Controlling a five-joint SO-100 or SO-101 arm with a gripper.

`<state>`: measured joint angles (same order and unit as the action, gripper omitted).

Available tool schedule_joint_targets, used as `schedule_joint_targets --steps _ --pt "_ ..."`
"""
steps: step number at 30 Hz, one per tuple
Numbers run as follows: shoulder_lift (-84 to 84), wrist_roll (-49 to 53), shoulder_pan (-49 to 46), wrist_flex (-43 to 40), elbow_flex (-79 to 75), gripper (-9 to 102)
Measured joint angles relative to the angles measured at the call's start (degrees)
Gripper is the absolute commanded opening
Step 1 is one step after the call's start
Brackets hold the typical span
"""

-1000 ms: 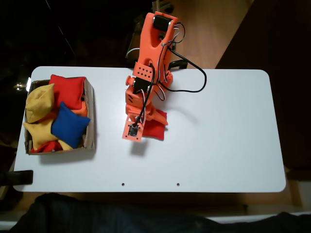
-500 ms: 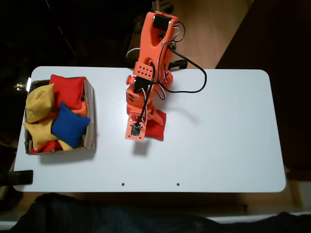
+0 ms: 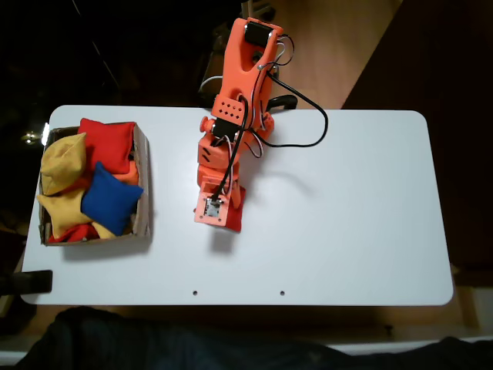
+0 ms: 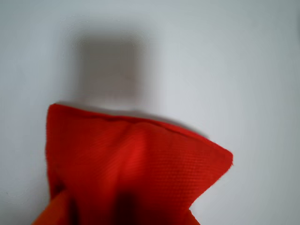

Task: Grasp a bag and put it in the box.

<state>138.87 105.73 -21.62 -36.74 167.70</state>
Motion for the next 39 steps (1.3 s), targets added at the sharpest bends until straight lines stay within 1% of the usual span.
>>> schedule_joint_targets --steps 1,6,10,14,20,29,39 --pt "0.0 0.0 0.0 0.2 -0.1 19" --pt "0.2 0.0 0.0 1.1 0.0 16" --pt "0.2 0.0 -0.4 1.3 0.0 11" --pt "0.2 0.0 -0.4 1.8 0.0 9" --pt "1.6 -1.5 -0.4 2.5 0.6 0" --pt "4.6 -5.8 0.4 2.5 1.1 0" --pt "8.0 -13.5 2.4 3.0 1.5 0"
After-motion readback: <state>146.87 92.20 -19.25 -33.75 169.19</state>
